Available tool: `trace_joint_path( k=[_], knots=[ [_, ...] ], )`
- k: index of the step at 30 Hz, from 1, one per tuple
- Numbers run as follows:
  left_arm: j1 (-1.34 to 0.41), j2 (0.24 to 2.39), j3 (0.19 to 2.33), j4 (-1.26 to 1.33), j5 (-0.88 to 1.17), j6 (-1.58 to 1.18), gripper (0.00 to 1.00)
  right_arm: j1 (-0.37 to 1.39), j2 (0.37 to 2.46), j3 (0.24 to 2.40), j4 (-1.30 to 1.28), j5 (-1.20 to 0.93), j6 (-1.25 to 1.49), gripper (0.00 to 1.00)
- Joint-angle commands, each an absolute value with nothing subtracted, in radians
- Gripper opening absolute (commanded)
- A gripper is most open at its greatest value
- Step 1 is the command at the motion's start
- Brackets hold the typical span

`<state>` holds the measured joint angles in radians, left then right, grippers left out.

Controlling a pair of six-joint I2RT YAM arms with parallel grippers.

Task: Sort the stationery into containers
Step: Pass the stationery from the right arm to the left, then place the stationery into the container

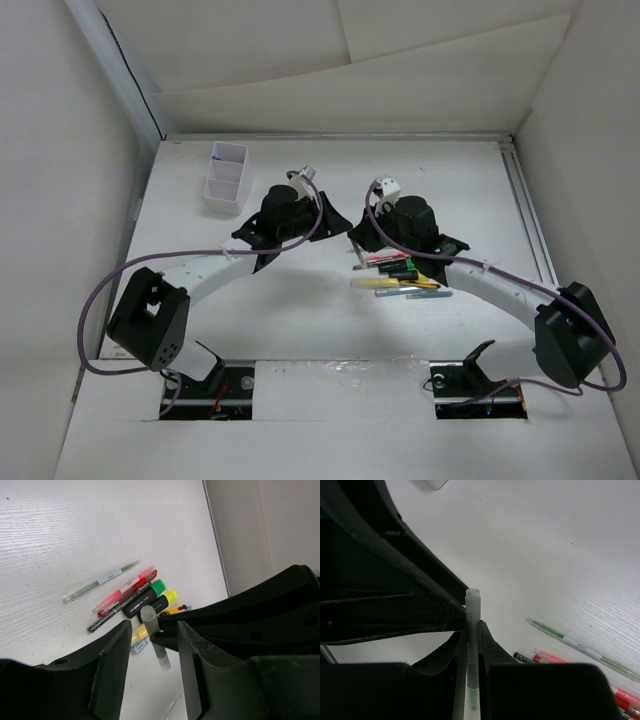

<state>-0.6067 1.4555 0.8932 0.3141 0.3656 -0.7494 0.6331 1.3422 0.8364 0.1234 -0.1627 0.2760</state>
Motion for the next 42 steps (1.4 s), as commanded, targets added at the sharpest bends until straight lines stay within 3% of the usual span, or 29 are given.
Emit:
trace_joint_path(
  k=[1, 7, 16, 19, 21, 25, 26, 32, 37, 42],
  knots=[
    [-0.609, 1.482, 0.948, 0.341, 0.357, -0.744, 0.37, 0.653, 1.338, 0.867, 0.161, -0.195, 0.261, 0.00],
    [-0.609, 1.512, 0.957, 0.341, 0.325, -0.744, 0.32, 0.663, 1.338, 0.867, 0.161, -0.215, 0.261, 0.00],
    [-0.609, 1.513, 0.956, 0.350, 0.316, -0.753, 0.02, 0.663, 1.338, 0.867, 0.161, -0.196, 0.261, 0.00],
    [-0.609, 1.493, 0.945, 0.350, 0.304, -0.753, 0.00, 0.663, 1.348, 0.867, 0.161, -0.196, 0.261, 0.00],
    [-0.609, 1.493, 0.956, 0.339, 0.293, -0.753, 0.00, 0.663, 1.348, 0.867, 0.161, -0.196, 0.261, 0.03],
    [-0.609, 1.460, 0.956, 0.307, 0.227, -0.733, 0.00, 0.663, 1.338, 0.876, 0.161, -0.196, 0.261, 0.24],
    [-0.609, 1.460, 0.968, 0.293, 0.209, -0.733, 0.00, 0.663, 1.319, 0.876, 0.161, -0.196, 0.271, 0.34],
    [-0.496, 1.460, 1.014, 0.261, 0.101, -0.733, 0.00, 0.663, 1.191, 0.844, 0.161, -0.092, 0.307, 0.55],
    [-0.390, 1.482, 1.133, 0.184, -0.088, -0.733, 0.00, 0.632, 1.125, 0.782, 0.161, 0.104, 0.365, 0.56],
    [-0.226, 1.599, 1.335, 0.126, -0.179, -0.733, 0.00, 0.623, 1.147, 0.761, 0.161, 0.118, 0.410, 0.56]
  ],
)
